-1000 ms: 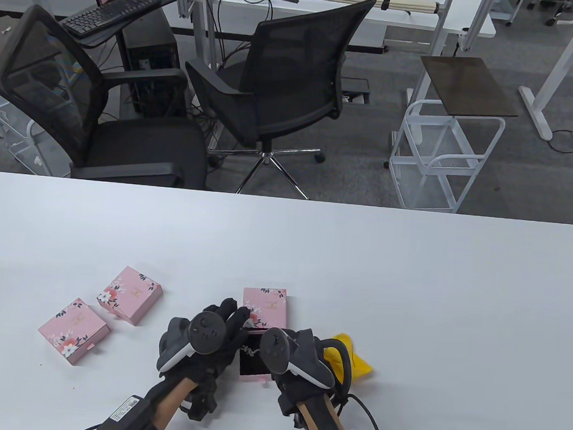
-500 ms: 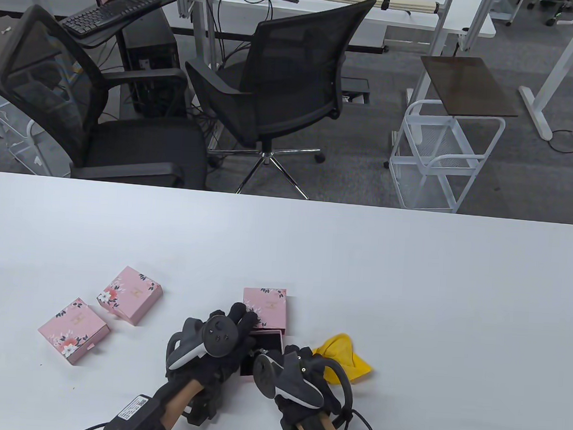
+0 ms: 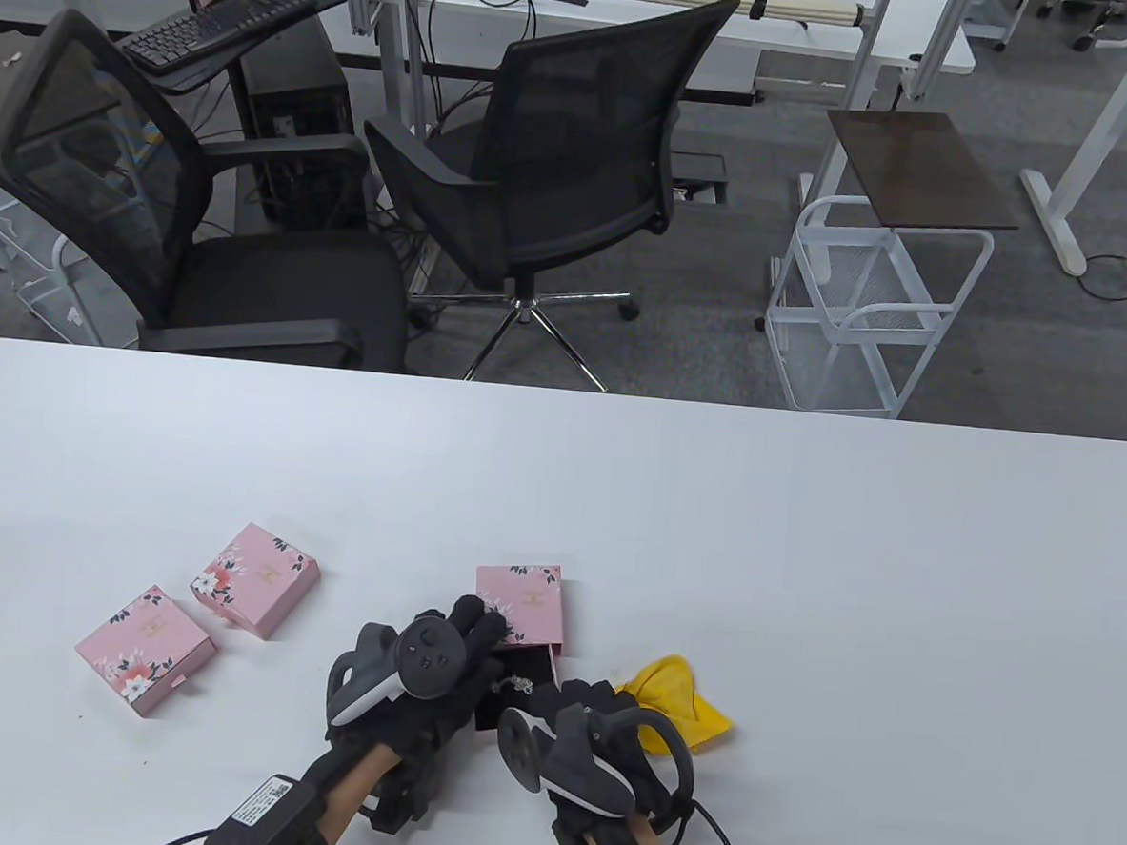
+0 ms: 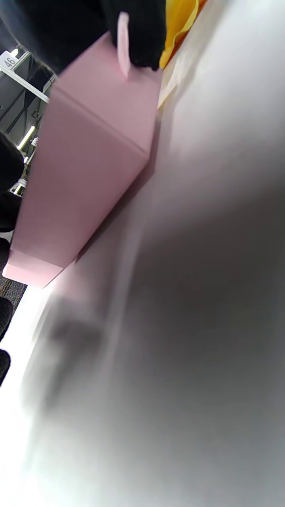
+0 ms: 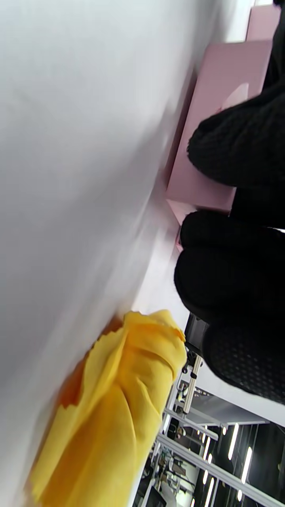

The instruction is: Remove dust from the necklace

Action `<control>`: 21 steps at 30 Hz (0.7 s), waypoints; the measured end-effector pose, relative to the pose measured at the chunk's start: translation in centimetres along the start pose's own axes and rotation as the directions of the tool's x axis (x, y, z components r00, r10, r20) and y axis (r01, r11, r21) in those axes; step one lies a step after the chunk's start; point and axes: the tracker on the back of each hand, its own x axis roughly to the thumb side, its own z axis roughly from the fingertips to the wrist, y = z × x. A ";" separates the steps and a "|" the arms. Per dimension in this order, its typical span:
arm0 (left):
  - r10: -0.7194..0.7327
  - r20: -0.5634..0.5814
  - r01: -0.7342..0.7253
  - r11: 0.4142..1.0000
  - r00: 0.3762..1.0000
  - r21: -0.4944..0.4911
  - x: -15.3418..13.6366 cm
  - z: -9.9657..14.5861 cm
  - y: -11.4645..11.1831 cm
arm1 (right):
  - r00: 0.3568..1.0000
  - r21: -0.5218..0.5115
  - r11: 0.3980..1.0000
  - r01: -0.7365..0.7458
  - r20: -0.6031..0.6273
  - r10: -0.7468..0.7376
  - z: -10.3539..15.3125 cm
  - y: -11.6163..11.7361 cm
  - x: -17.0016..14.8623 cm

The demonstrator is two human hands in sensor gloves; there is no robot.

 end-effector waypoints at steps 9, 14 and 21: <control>-0.001 -0.002 0.001 1.000 1.000 -0.002 0.0 0.0 0.1 | 1.000 0.001 1.000 0.006 -0.022 -0.006 0.0 0.0 -0.3; 0.000 -0.002 0.000 1.000 1.000 0.000 0.0 -0.1 0.0 | 1.000 -0.044 0.999 -0.003 -0.010 0.003 -0.1 0.0 0.8; 0.032 0.001 -0.032 0.999 0.999 -0.001 -0.1 -0.2 0.2 | 0.998 -0.087 0.996 0.010 -0.067 -0.016 -0.4 0.3 0.5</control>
